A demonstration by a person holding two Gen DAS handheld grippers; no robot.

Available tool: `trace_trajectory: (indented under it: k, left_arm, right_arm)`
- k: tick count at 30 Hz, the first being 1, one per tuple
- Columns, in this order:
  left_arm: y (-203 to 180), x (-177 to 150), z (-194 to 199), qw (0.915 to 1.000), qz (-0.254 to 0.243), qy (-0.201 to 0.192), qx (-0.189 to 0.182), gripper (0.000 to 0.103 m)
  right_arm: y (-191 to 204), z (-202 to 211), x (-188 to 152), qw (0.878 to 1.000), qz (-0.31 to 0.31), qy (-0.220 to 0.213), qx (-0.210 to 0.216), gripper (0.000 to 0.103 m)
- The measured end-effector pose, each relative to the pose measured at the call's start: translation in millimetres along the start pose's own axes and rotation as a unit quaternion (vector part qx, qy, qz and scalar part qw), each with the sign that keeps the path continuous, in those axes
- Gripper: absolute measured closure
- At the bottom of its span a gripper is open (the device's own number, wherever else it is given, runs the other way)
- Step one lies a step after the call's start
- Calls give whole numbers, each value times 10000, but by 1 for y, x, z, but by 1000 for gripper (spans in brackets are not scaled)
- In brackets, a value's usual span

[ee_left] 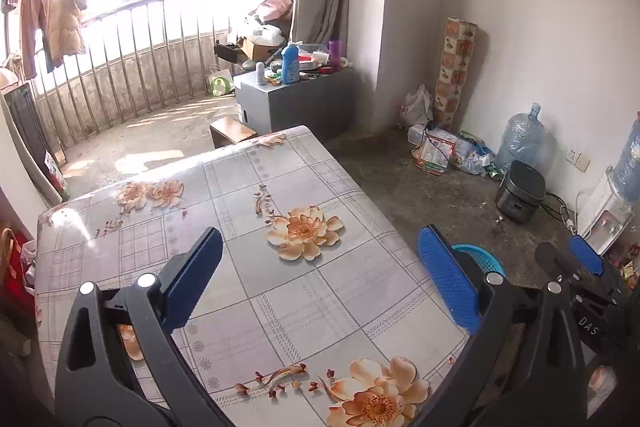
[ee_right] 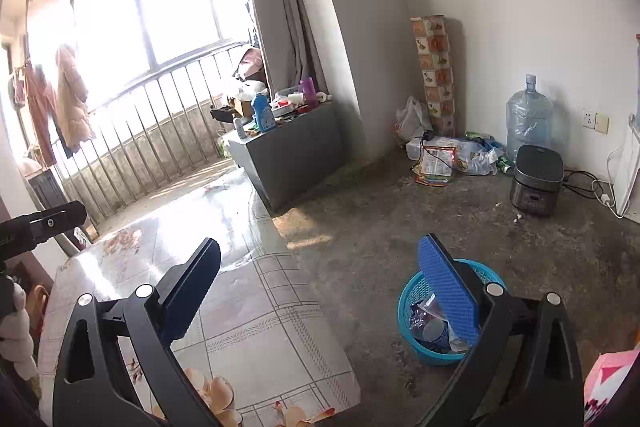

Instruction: Collect trash

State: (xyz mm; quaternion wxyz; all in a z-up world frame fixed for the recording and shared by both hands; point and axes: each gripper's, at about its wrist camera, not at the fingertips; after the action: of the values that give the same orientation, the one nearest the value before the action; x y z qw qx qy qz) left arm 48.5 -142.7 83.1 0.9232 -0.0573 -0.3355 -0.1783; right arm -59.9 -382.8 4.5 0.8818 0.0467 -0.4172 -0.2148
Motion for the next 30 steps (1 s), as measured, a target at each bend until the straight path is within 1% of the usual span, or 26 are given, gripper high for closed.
trace_trajectory:
  k: [3,7,10,14,16,19,21,23,26,30]
  left_arm:
    - [16,-22,12,9992,45,-73,401,9]
    - [33,-47,23,9973,146,-6,723,9]
    - [44,-65,23,9964,508,205,647,9]
    - [51,-100,19,9922,1024,330,630,9]
    - [53,-115,14,9909,1104,524,560,9]
    - [50,-133,6,9894,1029,862,562,9]
    - [49,-140,3,9890,932,964,617,9]
    - [47,-141,2,9886,899,1007,661,9]
    - [46,-135,-1,9873,939,1021,778,9]
    - [42,-132,-7,9851,878,1177,898,9]
  right_arm:
    - [24,11,-4,9996,265,-23,-1,6]
    - [48,24,-9,9983,573,-45,-6,6]
    - [65,33,-12,9967,812,-81,12,6]
    - [79,42,-15,9944,1044,-100,-101,6]
    - [86,45,-17,9930,1165,-59,-194,6]
    - [100,48,-25,9888,1450,16,-350,6]
    - [107,48,-33,9844,1688,167,-460,6]
    - [112,44,-41,9799,1857,417,-599,6]
    - [108,34,-56,9769,1797,936,-675,6]
    - [88,17,-73,9700,1625,1502,-1008,6]
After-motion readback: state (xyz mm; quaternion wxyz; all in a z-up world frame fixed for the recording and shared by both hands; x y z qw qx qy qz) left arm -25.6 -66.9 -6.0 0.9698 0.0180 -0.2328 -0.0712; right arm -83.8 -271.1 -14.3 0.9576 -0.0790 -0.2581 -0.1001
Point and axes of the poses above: each gripper's, at about its wrist camera, not at the fingertips, and z roughly against the way its jaws point, y to its left, x to its top, and after that the axes turned 14 degrees about y, right-handed
